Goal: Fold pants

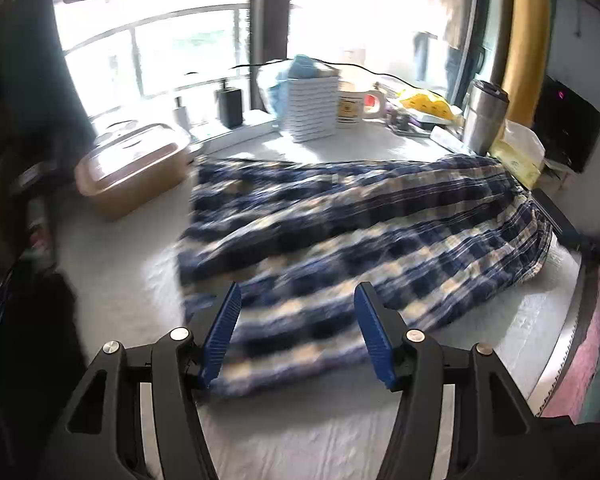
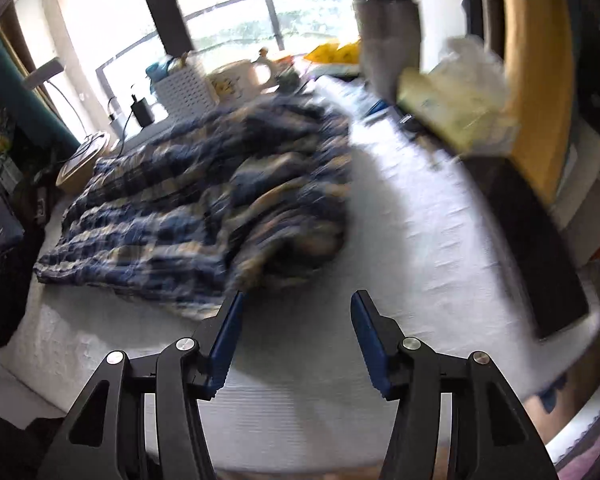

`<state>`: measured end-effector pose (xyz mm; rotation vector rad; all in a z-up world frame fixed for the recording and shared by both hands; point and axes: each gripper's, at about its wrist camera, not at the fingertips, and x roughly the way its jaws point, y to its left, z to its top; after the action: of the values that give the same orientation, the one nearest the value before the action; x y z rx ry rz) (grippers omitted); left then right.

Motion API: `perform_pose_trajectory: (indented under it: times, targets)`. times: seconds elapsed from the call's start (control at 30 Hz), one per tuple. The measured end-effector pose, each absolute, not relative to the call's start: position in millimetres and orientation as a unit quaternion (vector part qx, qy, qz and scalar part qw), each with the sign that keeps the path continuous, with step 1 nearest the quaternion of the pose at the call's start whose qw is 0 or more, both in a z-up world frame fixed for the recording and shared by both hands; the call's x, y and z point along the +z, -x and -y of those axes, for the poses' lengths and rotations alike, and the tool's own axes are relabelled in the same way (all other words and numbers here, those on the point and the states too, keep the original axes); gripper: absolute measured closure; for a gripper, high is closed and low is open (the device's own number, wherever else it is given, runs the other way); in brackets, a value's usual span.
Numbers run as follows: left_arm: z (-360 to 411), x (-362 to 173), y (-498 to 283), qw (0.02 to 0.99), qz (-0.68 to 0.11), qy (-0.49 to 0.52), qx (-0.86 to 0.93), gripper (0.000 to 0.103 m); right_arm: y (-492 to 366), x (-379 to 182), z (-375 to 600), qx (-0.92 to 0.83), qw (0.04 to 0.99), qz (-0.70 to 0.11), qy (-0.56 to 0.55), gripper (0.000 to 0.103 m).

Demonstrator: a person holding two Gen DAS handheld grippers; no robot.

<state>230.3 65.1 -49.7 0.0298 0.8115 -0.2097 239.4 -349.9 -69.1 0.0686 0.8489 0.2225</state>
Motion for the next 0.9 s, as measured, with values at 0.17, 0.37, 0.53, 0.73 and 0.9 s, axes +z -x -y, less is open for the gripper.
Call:
perform_pose_trajectory:
  times: [0.17, 0.37, 0.53, 0.73, 0.9]
  targets:
    - [-46, -52, -266, 0.906, -0.404, -0.040, -0.122, 0.044, -263, -28, 343, 0.120, 0.931, -0.343, 0.018, 0.051]
    - [-46, -53, -303, 0.899, -0.411, -0.049, -0.141, 0.044, -334, -23, 287, 0.185, 0.919, -0.334, 0.094, 0.061]
    - [-64, -62, -333, 0.892, -0.426, -0.066, -0.135, 0.044, -391, -64, 268, 0.206, 0.874, -0.414, 0.146, 0.061]
    - [-114, -75, -371, 0.886, -0.451, -0.049, -0.091, 0.044, -398, -97, 276, 0.196, 0.849, -0.457, 0.179, 0.061]
    - [-131, -84, -386, 0.880, -0.460, -0.042, -0.111, 0.044, -386, -78, 301, 0.178, 0.873, -0.437, 0.125, 0.061]
